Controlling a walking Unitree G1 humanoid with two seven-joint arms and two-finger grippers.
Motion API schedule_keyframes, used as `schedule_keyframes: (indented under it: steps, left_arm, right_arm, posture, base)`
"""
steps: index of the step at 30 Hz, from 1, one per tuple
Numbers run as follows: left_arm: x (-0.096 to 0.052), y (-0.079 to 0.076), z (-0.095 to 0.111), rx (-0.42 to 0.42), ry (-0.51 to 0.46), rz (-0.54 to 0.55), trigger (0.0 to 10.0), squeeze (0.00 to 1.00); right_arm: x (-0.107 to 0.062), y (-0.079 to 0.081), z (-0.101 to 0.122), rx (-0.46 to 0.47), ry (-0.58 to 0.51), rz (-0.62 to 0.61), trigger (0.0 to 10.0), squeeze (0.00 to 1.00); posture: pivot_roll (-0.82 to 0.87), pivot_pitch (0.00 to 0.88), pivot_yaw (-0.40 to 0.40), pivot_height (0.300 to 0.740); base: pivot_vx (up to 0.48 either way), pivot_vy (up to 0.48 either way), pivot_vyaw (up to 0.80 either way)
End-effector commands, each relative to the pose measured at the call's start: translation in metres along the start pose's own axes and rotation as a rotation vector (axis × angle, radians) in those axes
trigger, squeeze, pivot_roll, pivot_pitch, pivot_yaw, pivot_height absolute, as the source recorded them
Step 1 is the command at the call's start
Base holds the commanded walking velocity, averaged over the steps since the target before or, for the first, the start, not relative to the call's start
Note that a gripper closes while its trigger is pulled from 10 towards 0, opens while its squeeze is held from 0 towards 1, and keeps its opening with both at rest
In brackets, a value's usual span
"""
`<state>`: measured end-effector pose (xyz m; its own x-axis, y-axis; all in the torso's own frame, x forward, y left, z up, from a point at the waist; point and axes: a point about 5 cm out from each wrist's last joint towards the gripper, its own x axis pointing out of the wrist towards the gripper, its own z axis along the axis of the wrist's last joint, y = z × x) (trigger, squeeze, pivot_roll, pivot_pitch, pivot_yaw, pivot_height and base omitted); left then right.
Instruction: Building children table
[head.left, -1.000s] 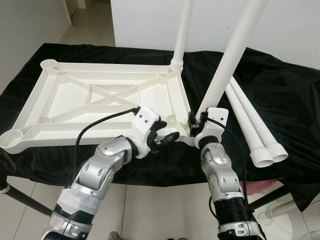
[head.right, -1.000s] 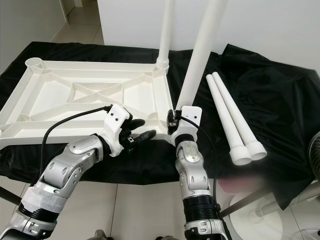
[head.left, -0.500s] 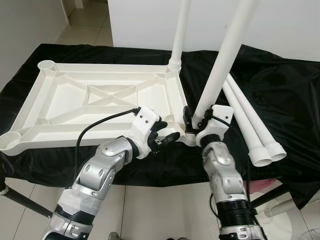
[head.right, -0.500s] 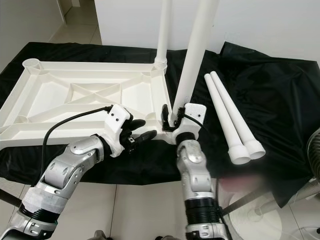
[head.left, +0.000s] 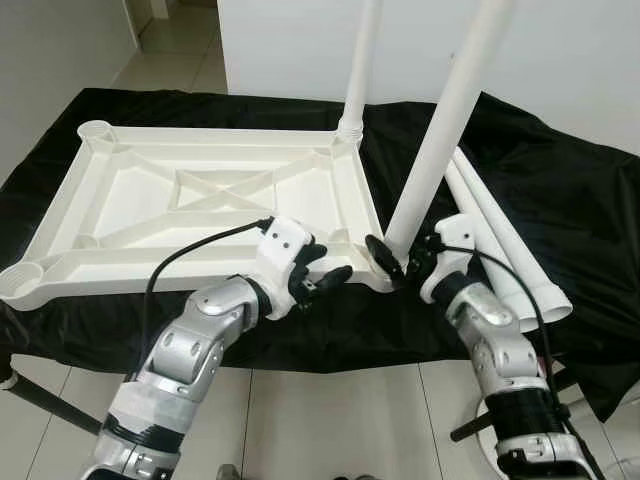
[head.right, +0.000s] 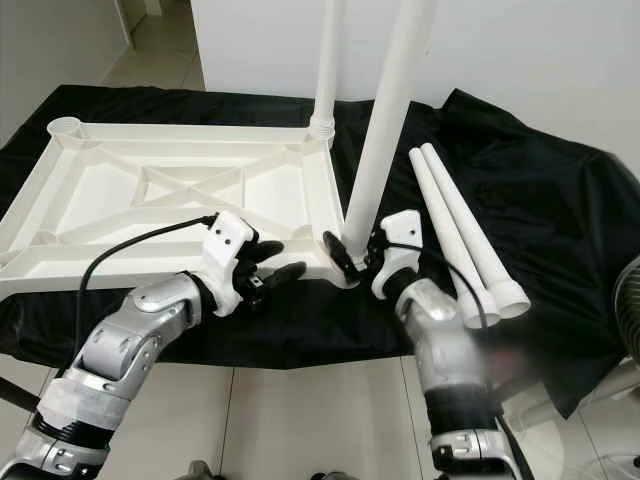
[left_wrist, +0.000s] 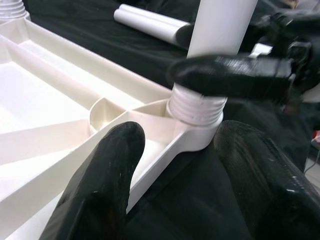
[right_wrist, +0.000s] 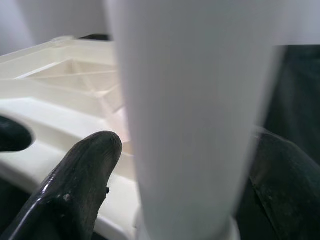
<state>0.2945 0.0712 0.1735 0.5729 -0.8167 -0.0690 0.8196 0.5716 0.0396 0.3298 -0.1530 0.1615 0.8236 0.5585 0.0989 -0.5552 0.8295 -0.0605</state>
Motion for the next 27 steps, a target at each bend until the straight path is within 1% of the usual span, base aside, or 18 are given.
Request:
schedule_keyframes:
  steps: [1, 2, 3, 4, 5, 7, 11, 15, 17, 20, 21, 22, 23, 24, 25, 26, 27]
  left_arm:
    - [0.001, 0.002, 0.0, 0.009, 0.012, 0.015, 10.0, 0.0]
    - [0.001, 0.002, 0.0, 0.009, 0.012, 0.015, 10.0, 0.0]
    - [0.001, 0.002, 0.001, 0.01, 0.01, 0.017, 10.0, 0.0]
    - [0.002, 0.003, 0.001, 0.01, 0.007, 0.019, 10.0, 0.0]
    - [0.002, 0.003, 0.002, 0.012, 0.004, 0.021, 10.0, 0.0]
    - [0.003, 0.003, 0.003, 0.014, 0.002, 0.023, 10.0, 0.0]
    - [0.001, 0.006, 0.003, 0.017, 0.001, 0.034, 10.0, 0.0]
    - [-0.001, 0.008, 0.003, 0.02, 0.004, 0.039, 10.0, 0.0]
    - [-0.001, 0.009, 0.003, 0.021, 0.004, 0.042, 10.0, 0.0]
    - [-0.001, 0.009, 0.003, 0.02, 0.004, 0.042, 10.0, 0.0]
    - [-0.001, 0.01, 0.003, 0.02, 0.004, 0.043, 10.0, 0.0]
    - [-0.001, 0.01, 0.003, 0.02, 0.004, 0.043, 10.0, 0.0]
    - [-0.001, 0.01, 0.003, 0.022, 0.006, 0.044, 10.0, 0.0]
    - [-0.001, 0.01, 0.003, 0.022, 0.006, 0.044, 10.0, 0.0]
    - [0.0, 0.01, 0.003, 0.024, 0.009, 0.046, 10.0, 0.0]
    - [0.0, 0.01, 0.003, 0.024, 0.009, 0.046, 10.0, 0.0]
    - [0.0, 0.011, 0.002, 0.027, 0.011, 0.047, 10.0, 0.0]
  right_arm:
    - [0.002, 0.0, -0.002, -0.001, 0.011, 0.048, 10.0, 0.0]
    - [0.002, 0.0, -0.002, -0.001, 0.011, 0.048, 10.0, 0.0]
    - [0.005, -0.001, -0.003, -0.012, 0.026, 0.064, 8.4, 0.0]
    - [0.006, -0.003, -0.004, -0.014, 0.037, 0.074, 3.5, 0.0]
    - [0.007, -0.004, -0.006, -0.013, 0.05, 0.084, 0.0, 0.0]
    - [0.007, -0.005, -0.008, -0.011, 0.06, 0.089, 0.0, 0.0]
    - [0.001, -0.007, -0.015, 0.01, 0.072, 0.112, 0.0, 0.0]
    - [-0.004, -0.008, -0.02, 0.021, 0.078, 0.105, 0.0, 0.0]
    - [-0.007, -0.007, -0.022, 0.044, 0.071, 0.082, 0.0, 0.0]
    - [-0.008, -0.007, -0.022, 0.048, 0.066, 0.076, 0.0, 0.0]
    - [-0.008, -0.007, -0.023, 0.055, 0.065, 0.022, 0.0, 0.0]
    - [-0.008, -0.007, -0.023, 0.055, 0.065, 0.022, 0.0, 0.0]
    - [-0.007, -0.005, -0.024, 0.066, 0.066, -0.042, 10.0, 0.0]
    - [-0.007, -0.005, -0.024, 0.066, 0.066, -0.042, 10.0, 0.0]
    - [-0.005, -0.002, -0.024, 0.075, 0.06, -0.096, 10.0, 0.0]
    - [-0.005, -0.002, -0.024, 0.075, 0.06, -0.096, 10.0, 0.0]
    - [-0.004, -0.001, -0.024, 0.085, 0.054, -0.163, 10.0, 0.0]
  posture:
    - [0.01, 0.055, -0.051, 0.74]
    - [0.01, 0.055, -0.051, 0.74]
    - [0.01, 0.049, -0.051, 0.74]
    - [0.02, 0.045, -0.053, 0.74]
    - [0.02, 0.044, -0.054, 0.74]
    - [0.02, 0.043, -0.054, 0.74]
    - [0.02, 0.041, -0.054, 0.74]
    - [0.02, 0.037, -0.052, 0.74]
    - [0.02, 0.038, -0.051, 0.74]
    - [0.02, 0.039, -0.05, 0.74]
    - [0.01, 0.039, -0.049, 0.74]
    - [0.01, 0.039, -0.049, 0.74]
    - [0.01, 0.039, -0.047, 0.74]
    - [0.01, 0.039, -0.047, 0.74]
    - [0.01, 0.04, -0.046, 0.74]
    - [0.01, 0.04, -0.046, 0.74]
    - [0.01, 0.042, -0.044, 0.74]
  base:
    - [0.0, 0.0, 0.0]
    - [0.0, 0.0, 0.0]
    - [0.0, 0.0, 0.0]
    - [0.0, 0.0, 0.0]
    - [0.0, 0.0, 0.0]
    - [0.0, 0.0, 0.0]
    - [0.0, 0.0, 0.0]
    - [0.0, 0.0, 0.0]
    - [0.0, 0.0, 0.0]
    - [0.0, 0.0, 0.0]
    - [0.0, 0.0, 0.0]
    - [0.0, 0.0, 0.0]
    - [0.0, 0.0, 0.0]
    - [0.0, 0.0, 0.0]
    - [0.0, 0.0, 0.0]
    - [0.0, 0.0, 0.0]
    - [0.0, 0.0, 0.0]
